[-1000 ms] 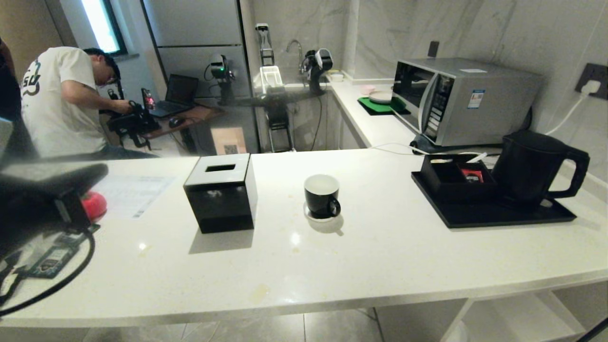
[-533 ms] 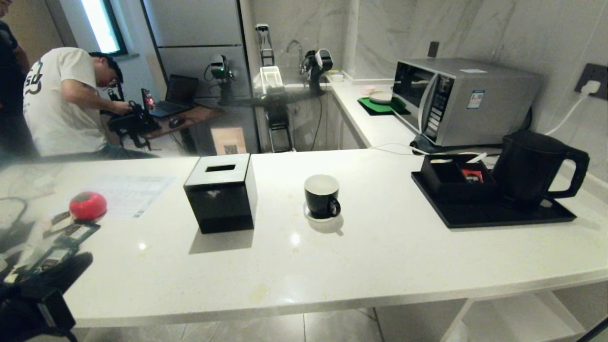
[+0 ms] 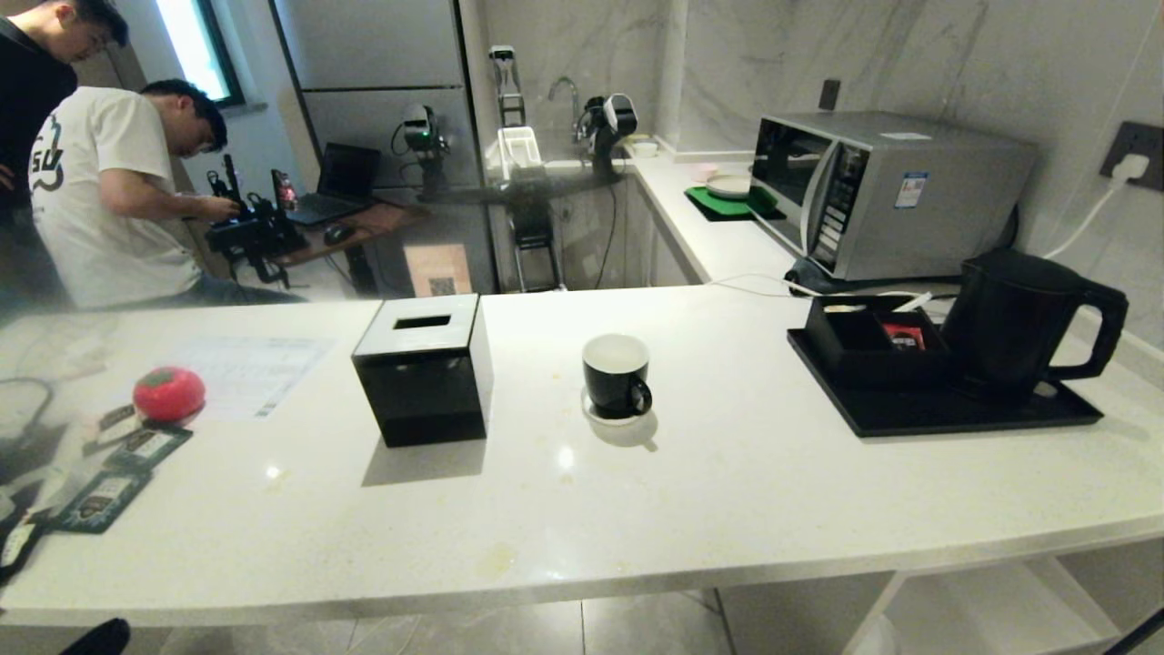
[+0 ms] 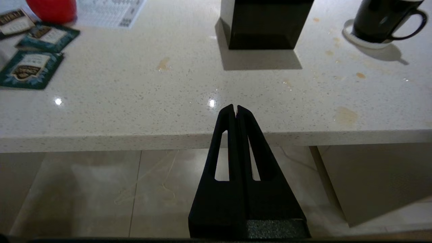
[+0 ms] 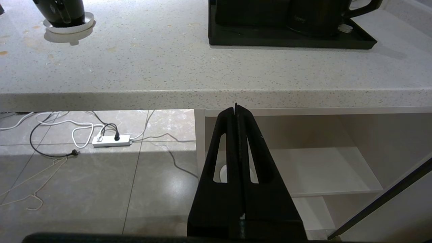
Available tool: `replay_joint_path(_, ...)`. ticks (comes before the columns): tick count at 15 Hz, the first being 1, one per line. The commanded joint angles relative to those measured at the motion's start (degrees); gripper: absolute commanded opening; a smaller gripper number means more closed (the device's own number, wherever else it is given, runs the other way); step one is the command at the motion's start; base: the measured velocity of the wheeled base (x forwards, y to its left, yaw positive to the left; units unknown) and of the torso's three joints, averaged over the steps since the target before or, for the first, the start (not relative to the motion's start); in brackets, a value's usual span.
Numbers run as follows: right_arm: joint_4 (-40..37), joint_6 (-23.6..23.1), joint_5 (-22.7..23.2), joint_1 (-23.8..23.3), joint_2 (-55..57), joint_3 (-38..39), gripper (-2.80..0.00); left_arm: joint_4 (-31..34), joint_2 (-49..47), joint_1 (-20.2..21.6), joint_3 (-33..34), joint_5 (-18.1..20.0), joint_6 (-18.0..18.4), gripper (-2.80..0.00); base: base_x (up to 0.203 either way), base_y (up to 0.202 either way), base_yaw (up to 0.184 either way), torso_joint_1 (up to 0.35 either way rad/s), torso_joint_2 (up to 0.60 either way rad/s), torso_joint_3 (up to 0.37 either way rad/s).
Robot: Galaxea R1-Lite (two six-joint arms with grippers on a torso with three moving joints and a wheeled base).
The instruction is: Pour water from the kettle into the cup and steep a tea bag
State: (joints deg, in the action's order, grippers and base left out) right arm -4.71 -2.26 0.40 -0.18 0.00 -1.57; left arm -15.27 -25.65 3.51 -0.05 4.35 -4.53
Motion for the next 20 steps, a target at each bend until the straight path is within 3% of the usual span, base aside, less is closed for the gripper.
replay_joint_path(1, -0.04, -0.03, 0.04, 0.01, 0.00, -0.01, -2.80, 4.97, 14.11, -2.58, 0.05, -1.99, -0.01, -2.80, 0.000, 0.000, 0.000, 0.000, 0.00, 0.000)
replay_joint_path(5, -0.04, -0.03, 0.04, 0.01, 0.00, -0.01, -2.80, 14.22, 25.50, -3.69, 0.05, -4.79, 3.93, -2.80, 0.000, 0.000, 0.000, 0.000, 0.00, 0.000)
replay_joint_path(20, -0.04, -0.03, 0.04, 0.01, 0.00, -0.01, -2.80, 14.65, 25.56, -3.68, 0.05, -5.14, 3.39, -2.80, 0.000, 0.000, 0.000, 0.000, 0.00, 0.000)
